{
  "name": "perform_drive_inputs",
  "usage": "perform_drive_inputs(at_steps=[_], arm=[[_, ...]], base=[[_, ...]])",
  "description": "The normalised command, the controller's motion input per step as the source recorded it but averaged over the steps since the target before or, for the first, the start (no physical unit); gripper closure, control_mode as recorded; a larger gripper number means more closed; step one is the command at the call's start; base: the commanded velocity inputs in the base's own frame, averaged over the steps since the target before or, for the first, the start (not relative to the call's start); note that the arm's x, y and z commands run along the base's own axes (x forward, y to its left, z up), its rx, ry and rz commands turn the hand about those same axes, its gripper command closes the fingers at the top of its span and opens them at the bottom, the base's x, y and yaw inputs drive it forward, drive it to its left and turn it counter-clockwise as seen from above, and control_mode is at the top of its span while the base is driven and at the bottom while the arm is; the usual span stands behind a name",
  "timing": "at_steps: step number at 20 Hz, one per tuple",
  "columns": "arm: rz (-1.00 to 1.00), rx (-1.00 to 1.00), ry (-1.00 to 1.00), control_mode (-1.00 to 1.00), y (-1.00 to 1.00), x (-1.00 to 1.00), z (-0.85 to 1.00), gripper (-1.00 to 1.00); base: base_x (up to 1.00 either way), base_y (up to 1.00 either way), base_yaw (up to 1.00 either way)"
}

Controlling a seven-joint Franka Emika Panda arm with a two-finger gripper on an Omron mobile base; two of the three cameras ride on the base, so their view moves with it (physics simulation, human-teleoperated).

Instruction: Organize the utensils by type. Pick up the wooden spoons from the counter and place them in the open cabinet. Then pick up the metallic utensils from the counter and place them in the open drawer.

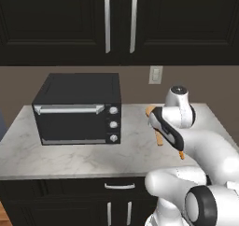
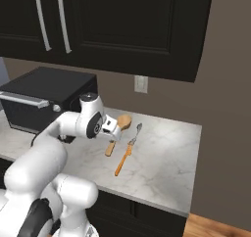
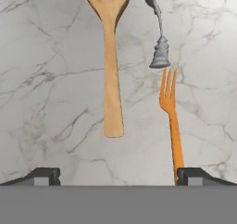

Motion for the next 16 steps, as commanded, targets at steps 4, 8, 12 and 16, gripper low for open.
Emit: perform_drive_inputs(at_steps=[4, 8, 12, 16], arm=[[0.0, 0.0, 0.0, -1.0, -0.08, 0.52, -0.36, -1.0], [0.0, 0.0, 0.0, -1.0, -0.01, 0.62, -0.28, -1.0], [0.0, 0.0, 0.0, -1.0, 0.0, 0.63, -0.21, -1.0], [0.0, 0.0, 0.0, -1.0, 0.0, 0.49, -0.14, -1.0]], base=[[0.0, 0.0, 0.0], [0.0, 0.0, 0.0], [0.0, 0.0, 0.0], [0.0, 0.0, 0.0]])
